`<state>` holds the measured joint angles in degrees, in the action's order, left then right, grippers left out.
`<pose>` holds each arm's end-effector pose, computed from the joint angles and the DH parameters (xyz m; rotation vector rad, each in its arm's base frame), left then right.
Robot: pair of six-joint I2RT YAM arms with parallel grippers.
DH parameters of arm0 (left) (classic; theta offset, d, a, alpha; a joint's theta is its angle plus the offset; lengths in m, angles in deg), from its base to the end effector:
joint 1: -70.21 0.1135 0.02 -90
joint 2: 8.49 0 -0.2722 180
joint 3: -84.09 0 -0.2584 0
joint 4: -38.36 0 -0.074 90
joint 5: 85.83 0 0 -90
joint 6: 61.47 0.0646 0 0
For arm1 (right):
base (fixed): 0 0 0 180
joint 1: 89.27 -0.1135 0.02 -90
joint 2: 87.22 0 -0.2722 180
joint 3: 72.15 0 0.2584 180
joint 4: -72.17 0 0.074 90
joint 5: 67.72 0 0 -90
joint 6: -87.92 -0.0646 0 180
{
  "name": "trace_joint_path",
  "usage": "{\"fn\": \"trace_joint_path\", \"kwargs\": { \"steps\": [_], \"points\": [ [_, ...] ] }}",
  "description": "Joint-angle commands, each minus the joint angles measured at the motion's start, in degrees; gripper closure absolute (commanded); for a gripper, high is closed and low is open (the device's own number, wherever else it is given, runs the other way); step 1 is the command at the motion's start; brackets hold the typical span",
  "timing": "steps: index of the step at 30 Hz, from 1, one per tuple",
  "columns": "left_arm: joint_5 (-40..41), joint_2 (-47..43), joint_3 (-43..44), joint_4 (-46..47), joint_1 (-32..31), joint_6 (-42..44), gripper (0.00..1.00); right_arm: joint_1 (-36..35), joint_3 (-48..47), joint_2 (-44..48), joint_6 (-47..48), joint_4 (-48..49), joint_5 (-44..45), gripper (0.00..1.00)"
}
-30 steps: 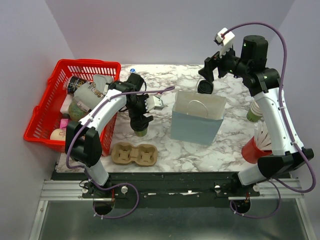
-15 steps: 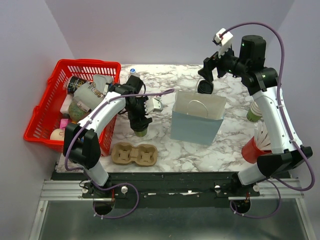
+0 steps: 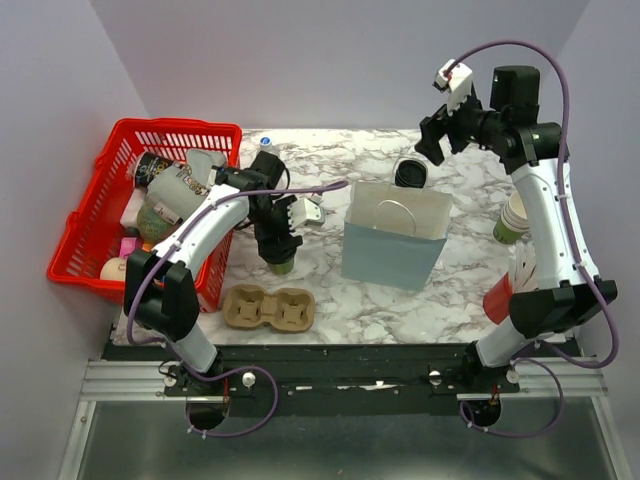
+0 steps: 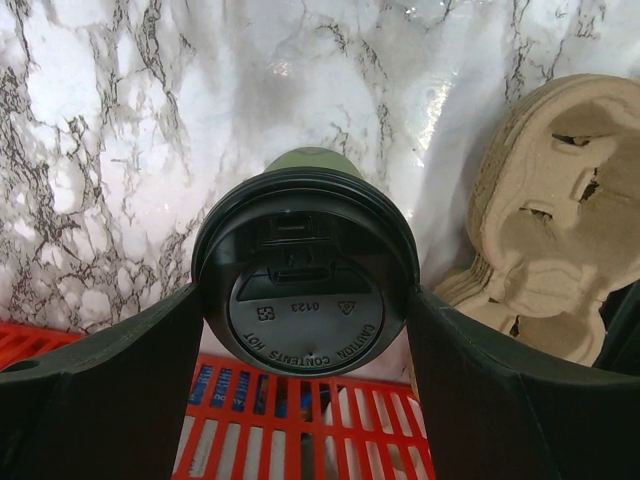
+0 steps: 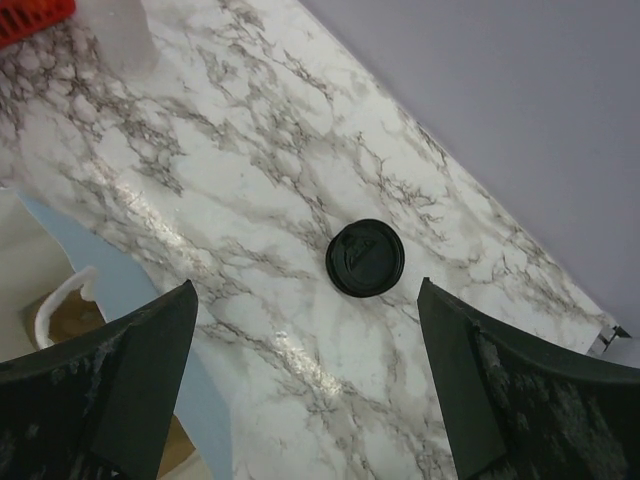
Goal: Pack the takeout coffee
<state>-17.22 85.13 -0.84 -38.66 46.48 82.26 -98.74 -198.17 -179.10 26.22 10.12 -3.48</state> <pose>0.2916 -0.1539 0.2618 1.7877 2.1230 -0.4153 0.3501 0.0869 0.4687 -0.9061 1.7999 0.2538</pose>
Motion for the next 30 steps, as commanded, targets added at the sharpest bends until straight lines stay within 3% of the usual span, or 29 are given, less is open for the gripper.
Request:
{"fn": "trace_joint_path", "kwargs": {
  "steps": [1, 8, 12, 14, 15, 17, 22, 26, 30],
  "points": [
    [-4.6, -3.4, 2.6, -2.1, 0.0, 0.1, 0.33, 1.3, 3.2, 0.3, 5.9, -5.3, -2.5, 0.01],
    [-7.4, -5.4, 4.3, -1.2, -0.4, -2.8, 0.42, 2.0, 2.3, -1.5, 13.8, -12.6, -10.5, 0.03],
    [-8.1, -4.4, 6.0, -2.5, -0.9, -3.7, 0.64, 2.0, 0.1, -4.2, 16.2, -17.0, -11.2, 0.07],
    [-8.6, -4.3, 6.2, -2.7, -1.0, -4.1, 0.71, 2.2, 0.7, -3.3, 14.4, -14.1, -6.5, 0.08],
    [-8.8, -4.4, 6.2, -2.4, -0.9, -4.4, 0.85, 2.4, 2.4, -2.7, 12.5, -11.5, -4.2, 0.08],
    [-9.2, -4.5, 5.6, -2.1, -1.1, -5.0, 0.99, 3.7, 3.5, -0.2, 6.7, -2.9, 1.4, 0.07],
    [-9.6, -4.5, 5.6, -1.4, -2.1, -7.5, 1.0, 7.7, -1.6, 3.3, 4.8, -3.7, -8.8, 0.07],
    [-8.9, -4.2, 6.8, -0.4, -2.1, -9.7, 1.0, 7.8, 5.1, 8.3, 19.0, -12.5, -19.8, 0.04],
    [-6.7, -3.2, 9.8, 0.4, -2.0, -12.6, 1.0, 7.9, 11.2, 9.1, 22.9, -17.3, -20.7, 0.06]
  ]
}}
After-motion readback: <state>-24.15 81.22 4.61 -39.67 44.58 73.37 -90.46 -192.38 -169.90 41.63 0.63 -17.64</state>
